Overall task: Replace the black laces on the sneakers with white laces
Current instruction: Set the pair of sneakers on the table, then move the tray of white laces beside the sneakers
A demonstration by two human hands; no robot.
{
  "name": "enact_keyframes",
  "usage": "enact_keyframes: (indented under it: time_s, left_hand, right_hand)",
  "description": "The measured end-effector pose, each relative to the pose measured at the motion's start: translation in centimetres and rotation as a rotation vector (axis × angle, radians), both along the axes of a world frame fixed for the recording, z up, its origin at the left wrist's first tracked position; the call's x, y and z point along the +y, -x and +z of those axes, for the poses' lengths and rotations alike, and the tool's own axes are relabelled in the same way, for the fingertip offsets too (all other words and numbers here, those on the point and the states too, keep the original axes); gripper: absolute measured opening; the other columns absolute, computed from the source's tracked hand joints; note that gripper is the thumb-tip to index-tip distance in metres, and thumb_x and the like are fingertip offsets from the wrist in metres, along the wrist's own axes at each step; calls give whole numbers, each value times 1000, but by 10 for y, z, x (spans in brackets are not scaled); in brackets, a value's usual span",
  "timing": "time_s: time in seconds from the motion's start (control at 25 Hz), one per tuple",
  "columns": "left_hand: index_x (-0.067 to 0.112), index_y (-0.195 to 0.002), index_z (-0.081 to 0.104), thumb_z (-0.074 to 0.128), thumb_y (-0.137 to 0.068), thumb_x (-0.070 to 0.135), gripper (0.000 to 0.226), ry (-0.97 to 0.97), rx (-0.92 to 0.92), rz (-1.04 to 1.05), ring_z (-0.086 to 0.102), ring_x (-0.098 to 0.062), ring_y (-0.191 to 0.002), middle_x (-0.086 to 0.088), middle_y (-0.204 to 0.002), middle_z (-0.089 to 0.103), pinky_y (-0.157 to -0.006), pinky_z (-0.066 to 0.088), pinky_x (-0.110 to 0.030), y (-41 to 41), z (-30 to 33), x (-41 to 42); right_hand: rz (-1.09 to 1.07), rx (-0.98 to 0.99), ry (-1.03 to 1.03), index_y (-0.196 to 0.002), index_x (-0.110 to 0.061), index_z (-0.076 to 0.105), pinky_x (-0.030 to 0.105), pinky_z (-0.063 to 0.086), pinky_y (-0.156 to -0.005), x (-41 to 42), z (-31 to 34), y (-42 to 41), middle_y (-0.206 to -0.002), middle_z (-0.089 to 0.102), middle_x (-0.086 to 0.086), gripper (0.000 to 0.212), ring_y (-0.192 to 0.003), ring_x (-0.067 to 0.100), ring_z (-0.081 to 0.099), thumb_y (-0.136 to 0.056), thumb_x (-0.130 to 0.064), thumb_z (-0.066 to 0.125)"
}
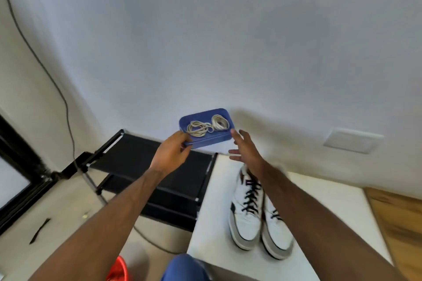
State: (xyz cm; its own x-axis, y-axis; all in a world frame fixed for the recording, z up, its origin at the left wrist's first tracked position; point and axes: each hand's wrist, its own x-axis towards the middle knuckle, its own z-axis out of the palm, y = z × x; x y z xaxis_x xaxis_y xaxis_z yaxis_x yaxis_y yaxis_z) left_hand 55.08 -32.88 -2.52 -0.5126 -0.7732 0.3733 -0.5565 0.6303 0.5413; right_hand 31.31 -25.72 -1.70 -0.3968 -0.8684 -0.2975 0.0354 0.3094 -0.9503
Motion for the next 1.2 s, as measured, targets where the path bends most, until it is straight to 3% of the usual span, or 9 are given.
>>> enact_keyframes:
  time_s: [0.16,0.32,0.48,0.64,0.84,0.96,1.04,1.12,1.2]
  left_hand:
    - [17,-109,63,65,-91,18,17,90,-97,-279,63,-21,-88,0,-110,66,-71,54,-42,91,21,50]
    - [14,-116,62,60,-100,25,19,-62,-17,-404,57,-14,-94,1,-120,51,-81,50,-32,195,5,122]
    - [7,-137,45,63,-91,9,49,-363,100,-381,58,-24,-114,-5,-136,39,-95,54,-45,283,-36,182]
    - [9,-145,34,65,-97,12,57,-918,95,-270,56,-23,-116,-12,-142,53,-92,47,-36,349,-71,232]
    - [10,-147,32,59,-100,9,55,-1068,71,-184,54,-19,-113,-11,-143,51,-89,42,-31,382,-116,240]
    - [11,-148,31,60,-99,10,57,-1091,35,-212,52,-18,-118,-9,-147,48,-92,41,-31,391,-132,237]
    - [11,-149,32,60,-99,10,57,-1059,12,-254,50,-17,-122,-4,-146,45,-95,41,-30,390,-136,239]
    - [10,-148,37,60,-100,9,53,-946,-1,-329,48,-21,-130,-5,-148,43,-102,40,-30,384,-132,240]
    - [11,-142,49,59,-100,8,43,-802,-18,-403,48,-22,-132,-8,-146,46,-105,40,-27,365,-121,235]
  right_hand:
    - [-186,-2,73,-123,-18,58,31,58,-57,76,19,79,-106,66,11,27,-68,22,67,-103,-36,56]
    - [-372,-30,83,-112,-15,62,33,57,-60,177,7,165,-95,65,11,12,-67,19,62,-103,-19,54]
    - [-496,-49,12,-119,-11,59,31,57,-59,252,-31,226,-100,67,12,18,-75,23,65,-104,-18,52]
    - [-607,-55,-122,-125,-9,56,29,56,-50,299,-89,272,-110,66,18,23,-75,26,65,-104,-13,49]
    - [-636,-55,-252,-118,-4,45,25,53,-39,313,-148,294,-110,56,22,23,-62,26,59,-102,-14,58]
    - [-639,-43,-301,-112,-4,50,26,55,-45,312,-172,304,-110,57,21,16,-65,25,59,-102,-14,58]
    - [-632,5,-332,-127,-3,52,36,62,-59,311,-175,310,-127,55,22,31,-88,35,65,-101,-18,60]
    - [-654,70,-385,-145,-4,41,48,61,-74,314,-167,307,-146,41,18,53,-117,44,56,-99,-22,61]
    - [-611,303,-539,-146,-2,36,46,53,-82,315,-155,292,-148,33,17,57,-122,44,51,-100,-26,60]
